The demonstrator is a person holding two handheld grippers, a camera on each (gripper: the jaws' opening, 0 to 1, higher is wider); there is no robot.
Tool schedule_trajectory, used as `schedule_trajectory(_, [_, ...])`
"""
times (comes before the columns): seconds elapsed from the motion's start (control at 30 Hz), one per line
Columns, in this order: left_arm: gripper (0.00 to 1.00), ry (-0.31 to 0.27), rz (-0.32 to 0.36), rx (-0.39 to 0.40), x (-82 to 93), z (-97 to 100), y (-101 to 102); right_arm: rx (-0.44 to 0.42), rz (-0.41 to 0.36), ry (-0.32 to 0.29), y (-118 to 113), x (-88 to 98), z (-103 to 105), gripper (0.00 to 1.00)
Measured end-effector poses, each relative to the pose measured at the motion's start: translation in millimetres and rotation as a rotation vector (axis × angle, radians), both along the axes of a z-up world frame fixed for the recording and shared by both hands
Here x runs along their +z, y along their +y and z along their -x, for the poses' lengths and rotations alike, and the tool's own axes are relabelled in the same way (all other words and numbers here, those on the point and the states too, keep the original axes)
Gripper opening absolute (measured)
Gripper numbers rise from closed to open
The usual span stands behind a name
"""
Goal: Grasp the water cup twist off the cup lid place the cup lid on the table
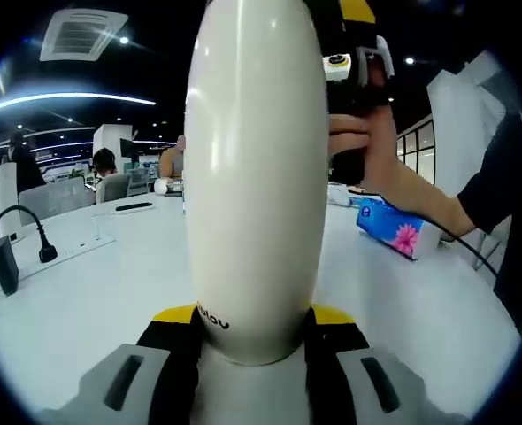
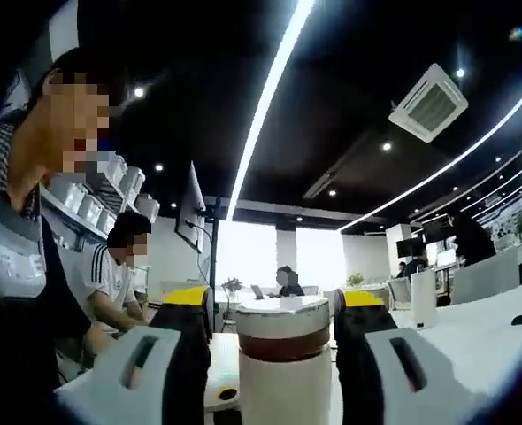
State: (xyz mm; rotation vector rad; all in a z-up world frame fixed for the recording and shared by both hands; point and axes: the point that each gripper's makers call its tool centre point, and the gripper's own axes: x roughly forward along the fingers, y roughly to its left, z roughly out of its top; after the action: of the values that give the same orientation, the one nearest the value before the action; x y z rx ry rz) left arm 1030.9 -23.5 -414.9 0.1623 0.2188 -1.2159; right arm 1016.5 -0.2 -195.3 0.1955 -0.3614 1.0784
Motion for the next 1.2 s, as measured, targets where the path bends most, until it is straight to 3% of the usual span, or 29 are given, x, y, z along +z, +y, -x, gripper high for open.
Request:
schedule_trajectory(0.03, [0.48,0.000,0.000,0.000,0.0,0.3,0,-0.027,0.008,-0.018,0,0.2,-1,0.56])
schedule_trajectory(0.1, [0.48,0.000,0.000,0.000,0.1,0.6,-1,-0.163,0.097,-0.034,-5,-9.6,-11,0.56])
schedule_trajectory(0.33, [0.48,0.000,-0.002,0.003,0.8,3.9,-2,-0.178,0.087,-0.022,8,-10.9,5,0.54])
schedule_trajectory(0.47, [0.48,0.001,-0.003,0.005,0.7,4.5,-2,-0.214,0.098,-0.018,12,-12.4,4,0.57])
schedule_trajectory(0.6, [0.48,0.001,-0.003,0.006,0.6,4.7,-2,-0.257,0.090,0.001,1,-11.8,-5,0.45])
schedule_trajectory(0.67, [0.48,0.001,-0.003,0.007,0.5,4.8,-2,-0.242,0.075,0.017,-1,-12.1,-5,0.44])
schedule_trajectory(0.8, [0.48,0.001,-0.003,0.006,0.5,4.7,-2,-0.241,0.098,-0.015,1,-13.1,-3,0.44])
schedule_trajectory(1.07, [0.48,0.002,-0.004,0.003,0.6,4.2,-2,-0.059,0.022,0.040,-5,-11.8,-4,0.44])
schedule_trajectory(1.2, [0.48,0.002,-0.004,0.002,0.7,3.8,-2,-0.001,0.016,0.035,-5,-11.5,-6,0.44])
